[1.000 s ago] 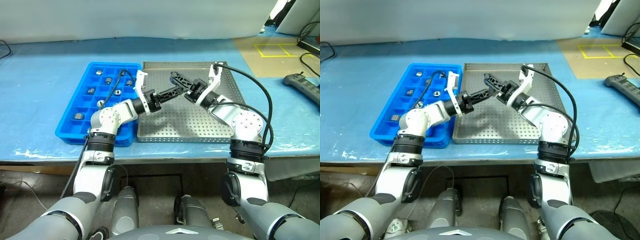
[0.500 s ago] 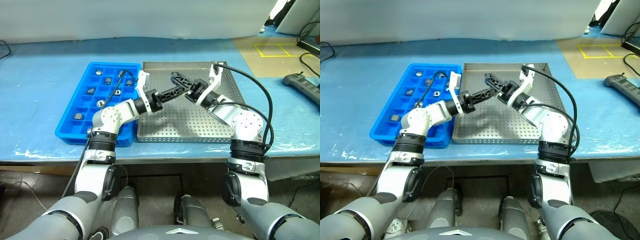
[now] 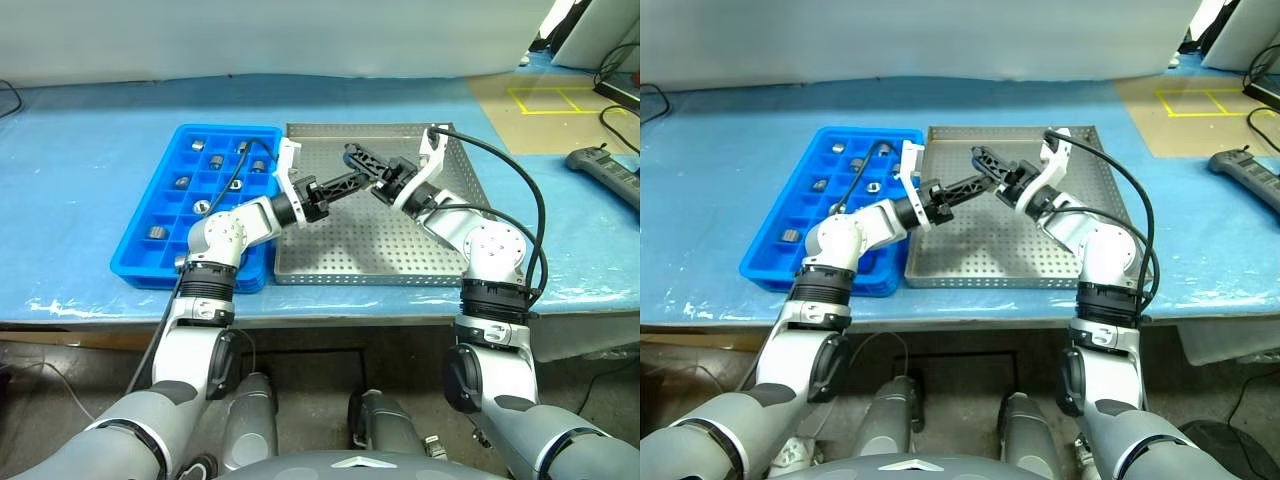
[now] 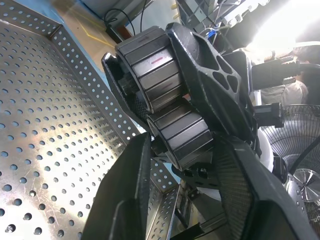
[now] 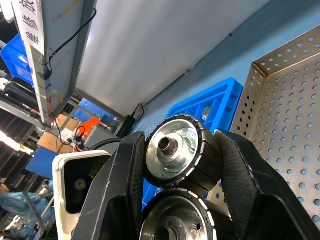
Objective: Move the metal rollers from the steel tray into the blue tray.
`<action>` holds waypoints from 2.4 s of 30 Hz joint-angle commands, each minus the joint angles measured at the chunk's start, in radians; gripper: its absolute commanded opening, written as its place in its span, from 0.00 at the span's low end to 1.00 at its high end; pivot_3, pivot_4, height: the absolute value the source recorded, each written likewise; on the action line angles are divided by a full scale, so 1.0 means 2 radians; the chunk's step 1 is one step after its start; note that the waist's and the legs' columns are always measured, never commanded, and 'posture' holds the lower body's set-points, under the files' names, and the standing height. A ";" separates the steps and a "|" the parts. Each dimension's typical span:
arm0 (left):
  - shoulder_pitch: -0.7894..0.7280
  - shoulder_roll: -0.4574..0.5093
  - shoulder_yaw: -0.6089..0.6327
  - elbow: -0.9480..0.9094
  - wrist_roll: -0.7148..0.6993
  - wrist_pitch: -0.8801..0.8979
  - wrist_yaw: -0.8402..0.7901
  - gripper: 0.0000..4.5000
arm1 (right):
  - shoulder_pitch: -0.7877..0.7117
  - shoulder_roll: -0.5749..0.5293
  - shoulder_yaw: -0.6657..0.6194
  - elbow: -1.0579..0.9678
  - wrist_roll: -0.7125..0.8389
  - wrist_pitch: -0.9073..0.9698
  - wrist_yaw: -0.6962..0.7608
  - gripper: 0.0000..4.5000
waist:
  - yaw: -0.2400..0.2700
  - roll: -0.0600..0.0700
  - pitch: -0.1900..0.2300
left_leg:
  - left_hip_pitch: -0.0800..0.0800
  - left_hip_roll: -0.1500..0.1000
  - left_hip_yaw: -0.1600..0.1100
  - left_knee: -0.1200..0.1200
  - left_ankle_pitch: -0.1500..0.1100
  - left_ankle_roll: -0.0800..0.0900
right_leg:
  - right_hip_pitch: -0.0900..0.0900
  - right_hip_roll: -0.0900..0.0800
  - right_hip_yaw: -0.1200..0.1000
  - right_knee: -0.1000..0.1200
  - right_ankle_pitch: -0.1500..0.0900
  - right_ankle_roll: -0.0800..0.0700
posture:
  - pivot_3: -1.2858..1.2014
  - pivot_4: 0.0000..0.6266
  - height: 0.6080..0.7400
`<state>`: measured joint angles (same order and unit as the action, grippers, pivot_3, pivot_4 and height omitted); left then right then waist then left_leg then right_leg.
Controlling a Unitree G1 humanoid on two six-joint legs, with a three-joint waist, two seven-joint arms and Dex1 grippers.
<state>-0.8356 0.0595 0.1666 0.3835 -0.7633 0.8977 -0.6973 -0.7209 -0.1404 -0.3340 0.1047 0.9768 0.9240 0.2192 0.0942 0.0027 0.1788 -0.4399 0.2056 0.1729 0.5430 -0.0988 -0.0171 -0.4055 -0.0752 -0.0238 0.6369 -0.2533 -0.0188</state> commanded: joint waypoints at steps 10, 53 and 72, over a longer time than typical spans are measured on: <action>-0.017 -0.002 0.005 0.004 0.009 -0.018 0.015 0.32 | -0.004 -0.001 -0.003 -0.011 0.002 -0.008 0.003 0.39 | 0.000 0.000 0.000 | 0.000 0.000 0.000 0.000 0.000 0.000 | 0.000 0.000 0.000 0.000 0.000 0.000 | 0.45 0.24 1.00; -0.030 0.008 0.011 0.023 0.017 -0.035 0.020 0.32 | -0.064 -0.051 -0.100 0.191 -0.013 -0.164 -0.092 0.39 | 0.000 0.000 0.000 | 0.000 0.000 0.000 0.000 0.000 0.001 | 0.000 0.000 0.000 0.000 0.000 0.000 | 0.46 0.24 1.00; -0.026 0.035 0.011 -0.001 0.023 -0.023 0.010 0.32 | -0.072 -0.047 -0.090 0.206 -0.057 -0.189 -0.062 0.39 | -0.010 0.000 0.000 | -0.001 0.000 0.000 0.002 -0.001 0.003 | 0.000 -0.001 0.000 0.000 0.001 0.001 | 0.46 0.24 1.00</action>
<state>-0.8637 0.1098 0.1850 0.4467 -0.7073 0.8570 -0.6487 -0.8533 -0.2284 -0.5339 0.6021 0.8610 0.5286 0.0623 0.0735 0.0027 0.1790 -0.4430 0.2050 0.1733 0.5466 -0.1015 -0.0119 -0.4058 -0.0762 -0.0246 0.6362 -0.2516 -0.0161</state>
